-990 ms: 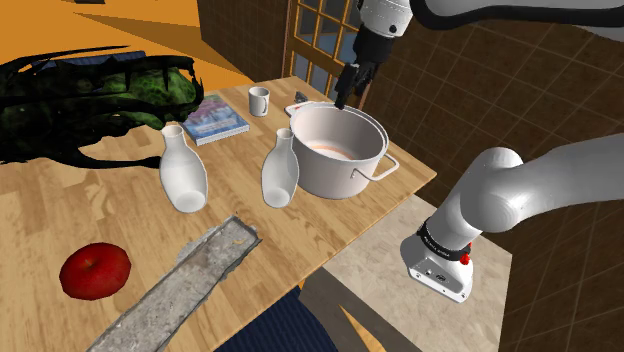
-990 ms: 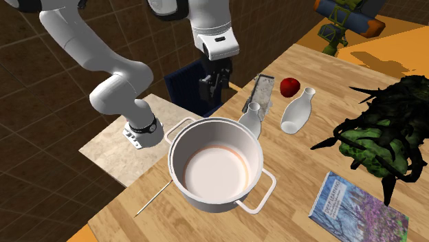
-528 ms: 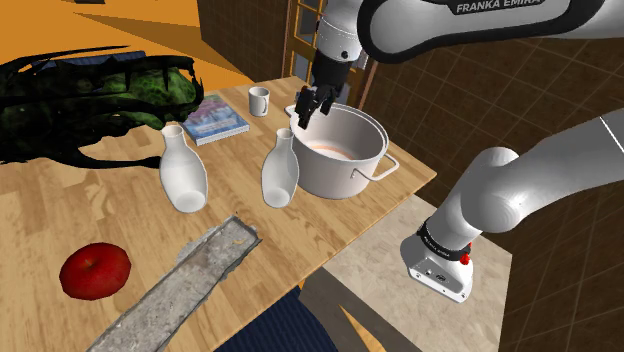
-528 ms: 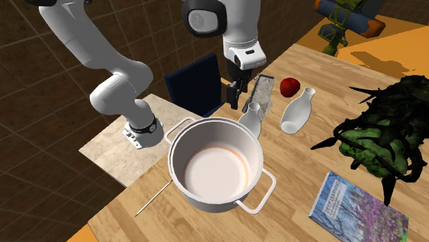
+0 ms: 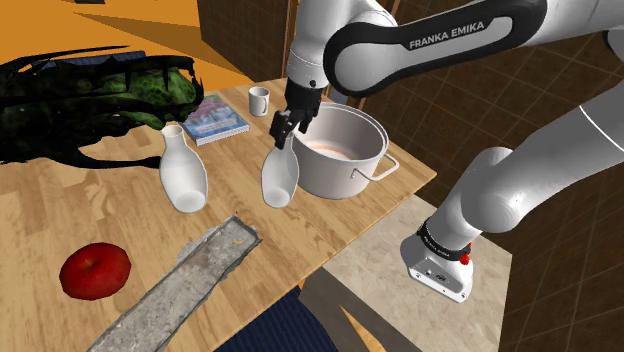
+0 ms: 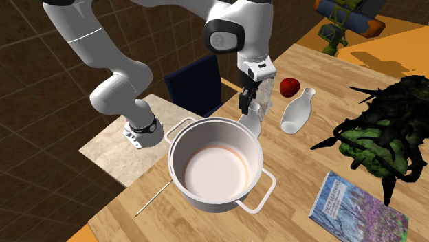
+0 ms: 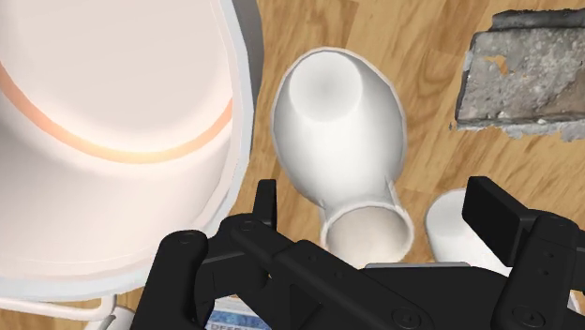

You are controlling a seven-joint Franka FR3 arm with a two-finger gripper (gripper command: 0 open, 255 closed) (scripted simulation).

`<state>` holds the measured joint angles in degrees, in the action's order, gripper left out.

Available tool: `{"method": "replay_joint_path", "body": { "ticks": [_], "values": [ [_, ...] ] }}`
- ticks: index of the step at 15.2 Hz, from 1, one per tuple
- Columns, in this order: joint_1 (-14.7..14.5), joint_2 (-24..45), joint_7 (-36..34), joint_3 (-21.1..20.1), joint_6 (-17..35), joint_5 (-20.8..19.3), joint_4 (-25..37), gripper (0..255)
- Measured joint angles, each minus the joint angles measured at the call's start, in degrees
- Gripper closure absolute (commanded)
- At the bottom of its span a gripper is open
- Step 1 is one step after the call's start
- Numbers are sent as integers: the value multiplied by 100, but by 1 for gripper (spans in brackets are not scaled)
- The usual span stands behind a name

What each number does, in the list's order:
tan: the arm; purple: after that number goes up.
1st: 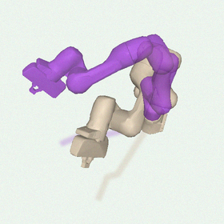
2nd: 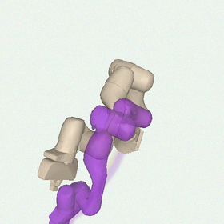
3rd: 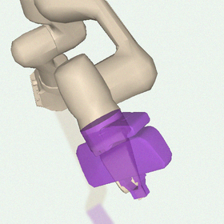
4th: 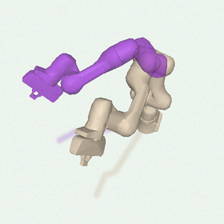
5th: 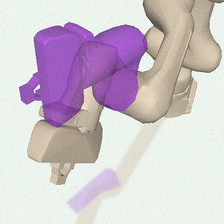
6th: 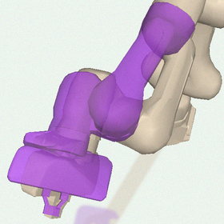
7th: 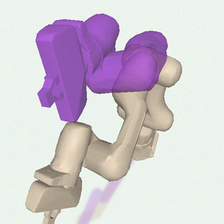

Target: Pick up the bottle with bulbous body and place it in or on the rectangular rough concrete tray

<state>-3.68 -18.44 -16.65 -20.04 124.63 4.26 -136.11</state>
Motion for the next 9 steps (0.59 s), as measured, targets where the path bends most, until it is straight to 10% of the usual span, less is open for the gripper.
{"method": "replay_joint_path", "body": {
  "ticks": [9],
  "values": [
    [26,218,-48,-47,390,-58,-176,0]
  ]
}}
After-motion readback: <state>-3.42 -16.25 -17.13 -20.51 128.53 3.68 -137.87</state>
